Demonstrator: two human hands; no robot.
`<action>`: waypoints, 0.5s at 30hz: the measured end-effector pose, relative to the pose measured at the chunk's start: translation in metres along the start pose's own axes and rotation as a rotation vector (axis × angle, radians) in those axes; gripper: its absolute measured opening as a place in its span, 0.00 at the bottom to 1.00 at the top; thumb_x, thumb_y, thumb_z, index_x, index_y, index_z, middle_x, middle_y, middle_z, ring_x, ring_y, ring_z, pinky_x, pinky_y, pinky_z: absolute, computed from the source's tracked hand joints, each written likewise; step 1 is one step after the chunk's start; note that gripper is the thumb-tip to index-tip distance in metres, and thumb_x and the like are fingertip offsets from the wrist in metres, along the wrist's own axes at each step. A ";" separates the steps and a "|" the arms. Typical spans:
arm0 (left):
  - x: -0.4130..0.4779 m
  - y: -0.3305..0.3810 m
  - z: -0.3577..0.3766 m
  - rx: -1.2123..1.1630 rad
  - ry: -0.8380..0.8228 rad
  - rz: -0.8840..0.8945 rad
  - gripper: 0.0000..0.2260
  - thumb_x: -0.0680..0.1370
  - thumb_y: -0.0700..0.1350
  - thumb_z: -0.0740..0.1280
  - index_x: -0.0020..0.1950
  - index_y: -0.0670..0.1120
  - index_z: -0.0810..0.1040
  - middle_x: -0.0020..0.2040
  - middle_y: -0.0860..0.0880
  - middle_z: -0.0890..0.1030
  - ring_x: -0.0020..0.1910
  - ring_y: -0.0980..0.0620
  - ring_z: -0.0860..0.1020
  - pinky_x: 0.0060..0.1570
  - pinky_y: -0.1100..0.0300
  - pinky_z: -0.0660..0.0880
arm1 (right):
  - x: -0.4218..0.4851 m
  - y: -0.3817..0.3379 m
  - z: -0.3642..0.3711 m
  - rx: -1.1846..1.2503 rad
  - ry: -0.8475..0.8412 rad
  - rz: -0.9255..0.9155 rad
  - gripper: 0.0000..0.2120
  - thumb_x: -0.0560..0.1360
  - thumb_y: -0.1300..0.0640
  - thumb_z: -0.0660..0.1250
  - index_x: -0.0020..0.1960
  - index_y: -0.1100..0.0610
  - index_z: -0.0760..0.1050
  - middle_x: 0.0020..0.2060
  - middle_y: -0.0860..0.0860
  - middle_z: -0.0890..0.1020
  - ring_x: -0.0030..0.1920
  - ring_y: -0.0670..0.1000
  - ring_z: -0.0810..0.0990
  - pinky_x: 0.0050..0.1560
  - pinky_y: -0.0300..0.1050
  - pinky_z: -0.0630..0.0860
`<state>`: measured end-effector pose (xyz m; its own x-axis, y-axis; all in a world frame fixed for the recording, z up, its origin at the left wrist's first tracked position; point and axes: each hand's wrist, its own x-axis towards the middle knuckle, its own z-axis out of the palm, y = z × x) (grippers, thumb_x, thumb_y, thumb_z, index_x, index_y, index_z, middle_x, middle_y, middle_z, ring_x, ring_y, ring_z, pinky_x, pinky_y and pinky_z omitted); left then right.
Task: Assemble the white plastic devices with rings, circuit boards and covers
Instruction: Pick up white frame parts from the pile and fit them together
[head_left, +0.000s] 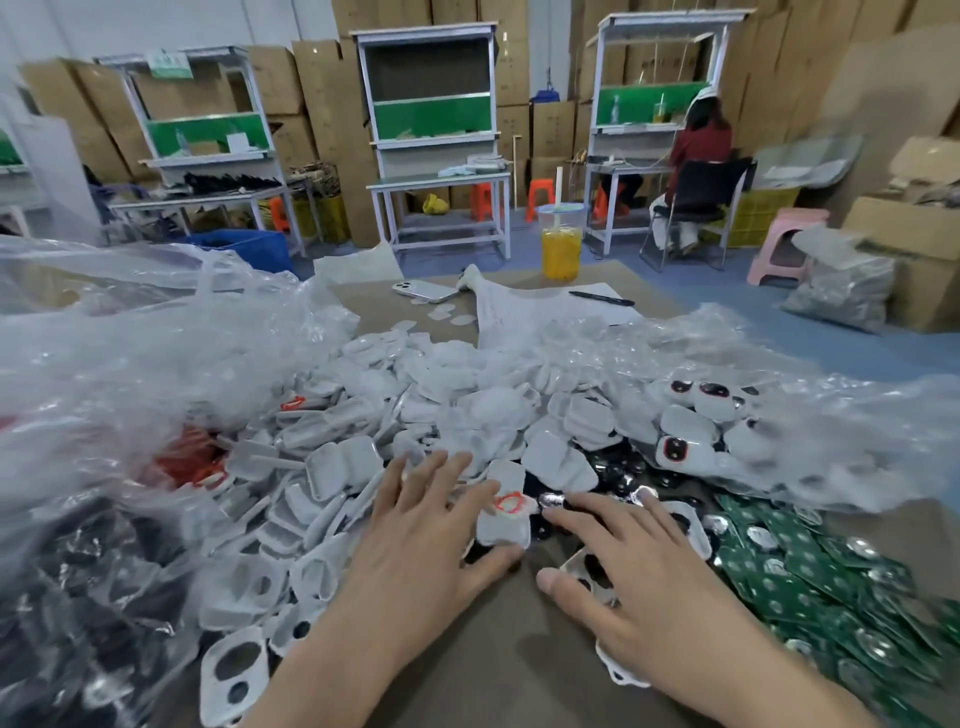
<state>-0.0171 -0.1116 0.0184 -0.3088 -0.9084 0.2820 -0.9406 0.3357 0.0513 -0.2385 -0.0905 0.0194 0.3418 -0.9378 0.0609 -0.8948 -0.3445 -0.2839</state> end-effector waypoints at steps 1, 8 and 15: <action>0.000 -0.001 0.001 -0.002 0.018 0.001 0.28 0.76 0.69 0.54 0.66 0.56 0.79 0.72 0.49 0.76 0.74 0.45 0.70 0.74 0.49 0.51 | 0.001 -0.001 0.000 -0.006 0.017 0.004 0.39 0.69 0.25 0.35 0.77 0.35 0.53 0.75 0.34 0.55 0.76 0.38 0.50 0.75 0.40 0.30; -0.002 -0.012 0.008 -0.026 0.210 0.068 0.22 0.76 0.65 0.60 0.57 0.53 0.83 0.61 0.52 0.82 0.62 0.46 0.79 0.67 0.50 0.62 | 0.028 -0.008 -0.006 -0.073 0.116 0.045 0.30 0.76 0.30 0.44 0.76 0.36 0.56 0.67 0.38 0.67 0.68 0.45 0.65 0.68 0.42 0.61; -0.004 -0.013 0.009 -0.090 0.351 0.095 0.18 0.80 0.60 0.59 0.55 0.53 0.84 0.53 0.56 0.83 0.53 0.49 0.80 0.61 0.53 0.66 | 0.047 -0.018 -0.006 0.100 0.111 -0.082 0.25 0.79 0.36 0.47 0.74 0.37 0.66 0.64 0.33 0.69 0.68 0.39 0.62 0.70 0.39 0.57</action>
<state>-0.0048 -0.1147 0.0076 -0.3121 -0.7366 0.6001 -0.8892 0.4489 0.0886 -0.2075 -0.1284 0.0329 0.3737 -0.9075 0.1920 -0.8303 -0.4195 -0.3668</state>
